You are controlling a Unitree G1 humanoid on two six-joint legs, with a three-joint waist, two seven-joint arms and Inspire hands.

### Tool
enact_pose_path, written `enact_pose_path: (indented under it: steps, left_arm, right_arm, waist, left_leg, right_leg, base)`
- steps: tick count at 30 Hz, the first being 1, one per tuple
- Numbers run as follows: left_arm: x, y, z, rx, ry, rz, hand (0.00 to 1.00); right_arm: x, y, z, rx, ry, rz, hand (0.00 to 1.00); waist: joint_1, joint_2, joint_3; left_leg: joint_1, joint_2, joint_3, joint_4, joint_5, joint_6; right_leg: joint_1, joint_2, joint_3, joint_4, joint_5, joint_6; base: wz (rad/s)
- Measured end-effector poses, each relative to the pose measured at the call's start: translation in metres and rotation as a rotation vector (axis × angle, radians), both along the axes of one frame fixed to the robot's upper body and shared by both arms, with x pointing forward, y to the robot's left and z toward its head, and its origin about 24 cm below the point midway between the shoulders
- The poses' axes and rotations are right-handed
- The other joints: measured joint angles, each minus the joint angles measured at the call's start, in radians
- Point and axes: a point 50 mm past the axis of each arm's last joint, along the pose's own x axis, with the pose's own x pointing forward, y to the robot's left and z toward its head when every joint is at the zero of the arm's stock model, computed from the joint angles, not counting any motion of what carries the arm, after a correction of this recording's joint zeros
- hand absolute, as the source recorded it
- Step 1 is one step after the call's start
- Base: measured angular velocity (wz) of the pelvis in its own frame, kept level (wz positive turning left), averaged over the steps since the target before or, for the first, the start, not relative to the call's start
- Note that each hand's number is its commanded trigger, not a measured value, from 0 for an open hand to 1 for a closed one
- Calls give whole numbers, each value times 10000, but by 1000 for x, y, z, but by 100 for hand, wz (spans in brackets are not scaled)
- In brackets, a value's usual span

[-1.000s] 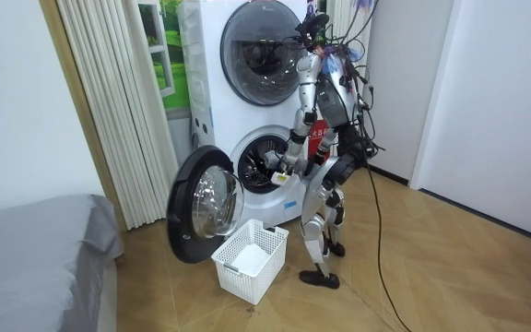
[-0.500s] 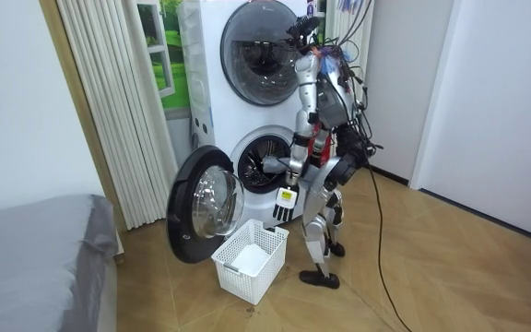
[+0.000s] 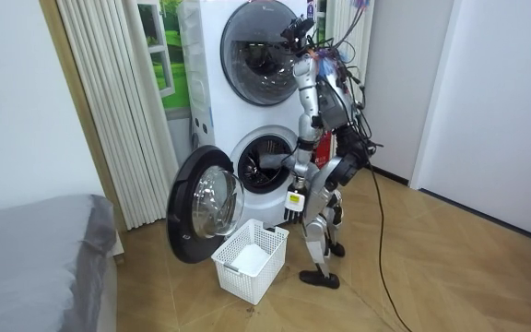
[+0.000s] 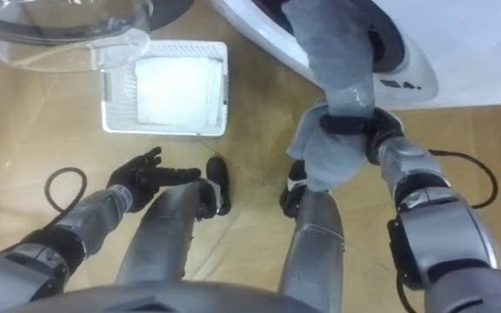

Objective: Put towel into washing machine

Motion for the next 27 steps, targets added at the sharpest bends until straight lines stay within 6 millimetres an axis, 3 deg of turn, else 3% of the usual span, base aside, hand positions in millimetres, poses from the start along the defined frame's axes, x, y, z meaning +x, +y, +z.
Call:
enact_pose_path:
  steps: [7,9,13,21,27]
  left_arm:
    - [-2,5,0,286,0,-196,0]
    - [-3,8,2,329,-194,-219,0]
    - [-13,16,1,431,-221,-131,0]
    - [-24,24,-2,444,-92,402,0]
    - [-26,24,-2,573,-124,600,0]
  right_arm:
    - [5,-8,9,1241,-94,-915,100]
    - [14,-4,17,1950,-306,-1164,100]
    - [30,2,32,3535,-1050,-1910,100]
    - [44,13,48,5304,-1402,-3102,100]
    - [60,24,68,7400,-1869,-3834,100]
  waist:
    - [155,-423,19]
    - [179,-554,83]
    - [174,-822,78]
    - [-200,-1000,67]
    - [-283,-1006,57]
  left_leg:
    - [66,-34,12,53,59,82]
    - [56,-36,54,54,87,127]
    - [77,-83,54,49,182,144]
    - [-97,-331,66,84,279,257]
    - [-187,-343,-68,322,271,272]
  right_leg:
    - [35,-167,-8,248,-19,27]
    - [36,-198,9,258,-25,8]
    - [37,-305,-59,341,-5,-28]
    - [-173,-643,-74,659,-92,61]
    - [-180,-674,-102,842,-155,74]
  base:
    - [5]
    - [0]
    - [5]
    - [11]
    - [7]
